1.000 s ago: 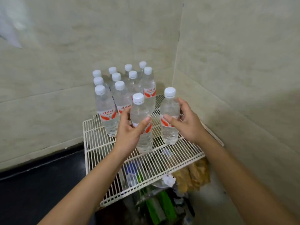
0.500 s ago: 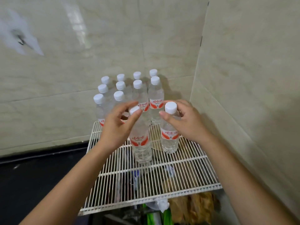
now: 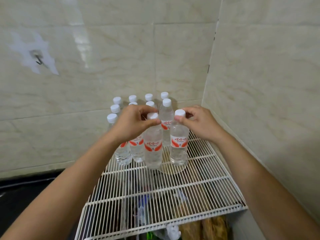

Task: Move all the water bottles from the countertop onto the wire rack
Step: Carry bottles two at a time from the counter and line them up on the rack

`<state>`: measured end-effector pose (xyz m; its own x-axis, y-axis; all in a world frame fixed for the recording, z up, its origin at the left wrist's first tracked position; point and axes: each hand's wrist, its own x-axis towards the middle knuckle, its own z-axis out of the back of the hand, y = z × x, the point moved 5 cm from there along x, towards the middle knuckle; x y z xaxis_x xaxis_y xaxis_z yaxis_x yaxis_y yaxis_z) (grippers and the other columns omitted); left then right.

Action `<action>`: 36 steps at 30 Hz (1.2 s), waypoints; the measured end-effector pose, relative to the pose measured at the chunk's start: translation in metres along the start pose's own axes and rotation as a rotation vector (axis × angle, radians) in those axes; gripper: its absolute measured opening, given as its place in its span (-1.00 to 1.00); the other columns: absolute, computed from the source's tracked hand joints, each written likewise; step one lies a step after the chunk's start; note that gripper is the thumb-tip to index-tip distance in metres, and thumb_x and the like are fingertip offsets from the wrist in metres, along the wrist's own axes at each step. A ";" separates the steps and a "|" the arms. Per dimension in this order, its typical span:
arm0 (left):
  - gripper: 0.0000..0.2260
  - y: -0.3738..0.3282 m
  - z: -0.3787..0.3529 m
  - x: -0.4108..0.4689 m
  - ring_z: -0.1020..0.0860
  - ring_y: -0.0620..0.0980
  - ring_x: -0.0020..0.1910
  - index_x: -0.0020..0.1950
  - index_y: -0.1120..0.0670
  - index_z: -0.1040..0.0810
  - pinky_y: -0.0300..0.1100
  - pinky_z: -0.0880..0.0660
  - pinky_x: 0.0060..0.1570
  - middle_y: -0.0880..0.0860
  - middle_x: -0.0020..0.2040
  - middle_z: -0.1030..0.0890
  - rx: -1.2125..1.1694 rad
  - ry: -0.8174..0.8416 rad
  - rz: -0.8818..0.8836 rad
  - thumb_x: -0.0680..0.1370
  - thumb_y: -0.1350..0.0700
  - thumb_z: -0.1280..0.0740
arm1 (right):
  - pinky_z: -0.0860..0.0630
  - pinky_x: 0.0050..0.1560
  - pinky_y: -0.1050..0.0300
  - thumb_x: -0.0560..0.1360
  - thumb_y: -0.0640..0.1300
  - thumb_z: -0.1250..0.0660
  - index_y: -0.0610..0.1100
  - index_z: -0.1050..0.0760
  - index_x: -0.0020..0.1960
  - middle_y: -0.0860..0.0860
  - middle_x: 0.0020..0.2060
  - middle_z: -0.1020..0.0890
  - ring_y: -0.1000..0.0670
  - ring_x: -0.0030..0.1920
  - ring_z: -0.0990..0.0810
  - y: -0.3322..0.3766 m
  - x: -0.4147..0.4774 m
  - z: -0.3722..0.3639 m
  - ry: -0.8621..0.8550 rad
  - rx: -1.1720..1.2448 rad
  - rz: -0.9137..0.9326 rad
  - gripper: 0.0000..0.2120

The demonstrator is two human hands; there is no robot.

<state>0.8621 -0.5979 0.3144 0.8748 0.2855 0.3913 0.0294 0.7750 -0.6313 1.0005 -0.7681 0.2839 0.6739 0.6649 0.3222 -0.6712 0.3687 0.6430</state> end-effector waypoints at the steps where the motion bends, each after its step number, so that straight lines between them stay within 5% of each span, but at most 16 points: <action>1: -0.76 0.000 0.002 0.008 -0.65 0.01 -0.14 0.09 0.11 -0.71 -0.07 -0.57 -0.04 0.10 -0.06 -0.73 0.009 -0.010 -0.012 0.45 0.09 -0.55 | -0.52 0.07 0.06 0.53 0.14 -0.39 0.04 -0.66 0.09 0.09 -0.09 -0.58 0.00 0.00 -0.59 0.002 0.007 0.001 -0.007 0.007 0.015 -0.77; 5: -0.74 0.012 0.006 0.035 -0.61 -0.07 -0.19 0.10 0.06 -0.72 -0.07 -0.57 -0.07 0.00 -0.11 -0.71 0.064 -0.008 0.007 0.45 0.02 -0.56 | -0.48 -0.11 0.05 0.57 0.05 -0.37 -0.15 -0.64 -0.06 -0.11 -0.16 -0.65 -0.11 -0.09 -0.61 0.012 0.030 -0.005 0.039 -0.024 0.021 -0.74; 10: -0.74 0.030 -0.010 0.044 -0.61 0.13 -0.13 0.03 0.16 -0.70 0.01 -0.53 -0.08 0.16 -0.13 -0.69 0.177 0.036 0.016 0.46 0.02 -0.54 | -0.31 -0.25 0.08 0.59 -0.01 -0.36 0.01 -0.49 -0.25 0.07 -0.32 -0.52 0.06 -0.28 -0.47 0.011 0.040 -0.028 0.093 -0.053 0.018 -0.75; 16: -0.69 0.035 -0.019 0.039 -0.62 0.04 -0.07 0.14 0.08 -0.67 0.04 -0.56 -0.01 0.08 -0.06 -0.70 0.279 0.062 -0.041 0.47 -0.04 -0.52 | -0.42 -0.09 0.06 0.57 0.01 -0.37 -0.03 -0.56 -0.09 0.01 -0.15 -0.59 -0.03 -0.07 -0.54 -0.001 0.038 -0.036 0.057 -0.079 0.007 -0.87; 23: -0.64 0.038 -0.022 0.036 -0.62 0.05 0.04 0.21 0.05 -0.62 -0.04 -0.53 0.03 0.03 0.05 -0.69 0.369 0.089 -0.079 0.52 -0.13 -0.44 | -0.46 0.26 -0.01 0.59 0.04 -0.35 -0.06 -0.50 0.39 -0.04 0.15 -0.55 -0.06 0.21 -0.54 0.002 0.028 -0.039 0.043 -0.096 -0.057 -0.59; 27: -0.50 0.035 0.009 0.021 -0.56 0.10 0.28 0.27 0.07 -0.62 0.13 -0.46 0.26 0.06 0.27 -0.64 0.400 -0.199 -0.129 0.61 -0.26 -0.16 | -0.36 0.38 -0.02 0.63 0.12 -0.26 0.01 -0.18 0.59 -0.06 0.46 -0.38 -0.07 0.43 -0.40 0.008 0.010 -0.032 -0.044 -0.103 -0.055 -0.41; 31: -0.55 0.042 0.032 -0.026 -0.43 0.15 0.41 0.42 0.07 -0.50 0.06 -0.30 0.38 0.13 0.44 -0.49 0.410 -0.432 -0.031 0.66 -0.15 -0.15 | -0.38 0.36 -0.09 0.65 0.17 -0.15 -0.05 -0.18 0.60 -0.12 0.42 -0.37 -0.16 0.40 -0.40 0.012 -0.020 -0.033 -0.238 -0.222 0.082 -0.40; 36: -0.49 0.064 0.006 -0.113 -0.29 0.19 0.52 0.56 0.06 -0.30 0.16 -0.26 0.43 0.18 0.58 -0.26 0.576 -0.351 0.108 0.66 -0.16 -0.13 | -0.39 0.41 -0.19 0.63 0.18 -0.15 -0.14 -0.27 0.54 -0.19 0.49 -0.31 -0.20 0.45 -0.36 0.030 -0.052 -0.079 -0.258 -0.215 0.196 -0.41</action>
<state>0.7624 -0.5772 0.2339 0.6470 0.4687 0.6015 -0.3965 0.8805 -0.2597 0.9214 -0.7404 0.2316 0.5639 0.5608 0.6062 -0.8257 0.3968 0.4010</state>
